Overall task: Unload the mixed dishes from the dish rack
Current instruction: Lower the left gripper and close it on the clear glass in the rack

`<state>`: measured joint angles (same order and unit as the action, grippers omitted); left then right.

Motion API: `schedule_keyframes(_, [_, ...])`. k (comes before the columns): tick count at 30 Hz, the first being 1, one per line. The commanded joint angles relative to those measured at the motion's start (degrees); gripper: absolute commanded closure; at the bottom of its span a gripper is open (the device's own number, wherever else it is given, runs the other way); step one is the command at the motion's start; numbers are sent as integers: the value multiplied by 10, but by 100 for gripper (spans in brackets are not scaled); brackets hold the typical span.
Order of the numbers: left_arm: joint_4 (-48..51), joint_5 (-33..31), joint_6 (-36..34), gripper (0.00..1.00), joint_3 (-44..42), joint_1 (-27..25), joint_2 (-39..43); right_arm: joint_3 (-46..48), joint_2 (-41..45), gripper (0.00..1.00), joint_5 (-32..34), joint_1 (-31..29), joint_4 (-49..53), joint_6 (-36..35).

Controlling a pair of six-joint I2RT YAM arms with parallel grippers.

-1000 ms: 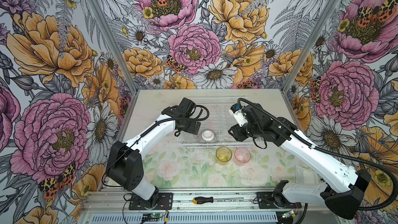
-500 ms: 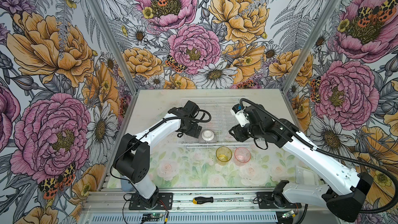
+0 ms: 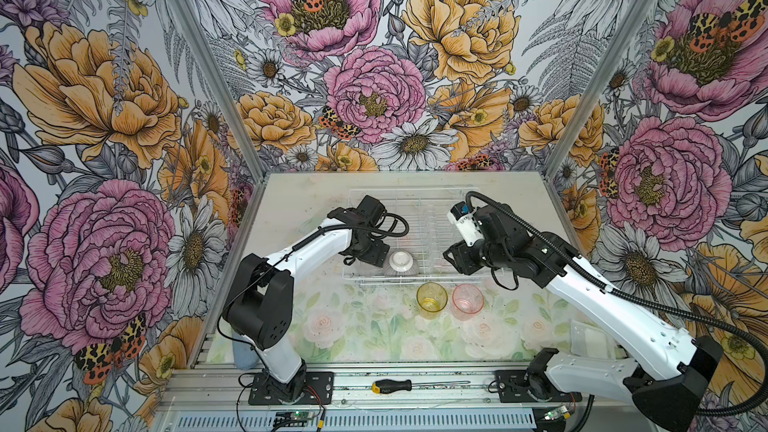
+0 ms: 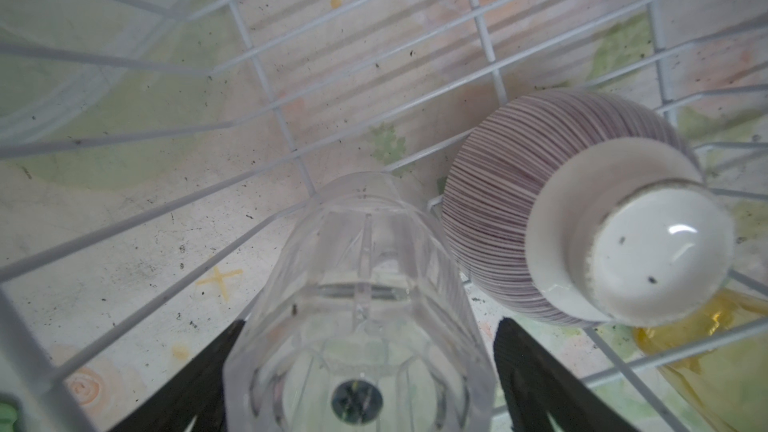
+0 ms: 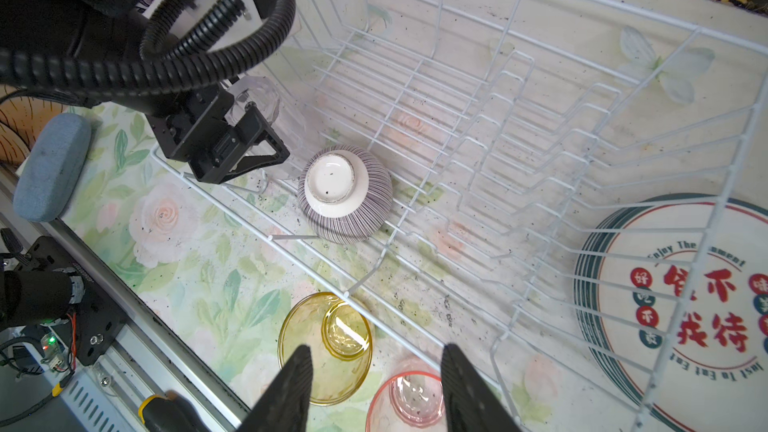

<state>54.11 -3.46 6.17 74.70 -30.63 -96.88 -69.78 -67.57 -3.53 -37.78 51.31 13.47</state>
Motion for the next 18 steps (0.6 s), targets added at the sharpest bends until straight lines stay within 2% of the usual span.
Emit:
schedule_keyframes(1, [8,-18,1,10,14,1,-12,2,16,47,-7,4,-12,7])
schedule_keyframes(7, [15,-20,-4,20,21,1,-22,7,22,48,-6,6,-13,9])
schedule_keyframes(18, [19,-16,-14,59,25,2,-24,6,19,48,-10,9,-15,8])
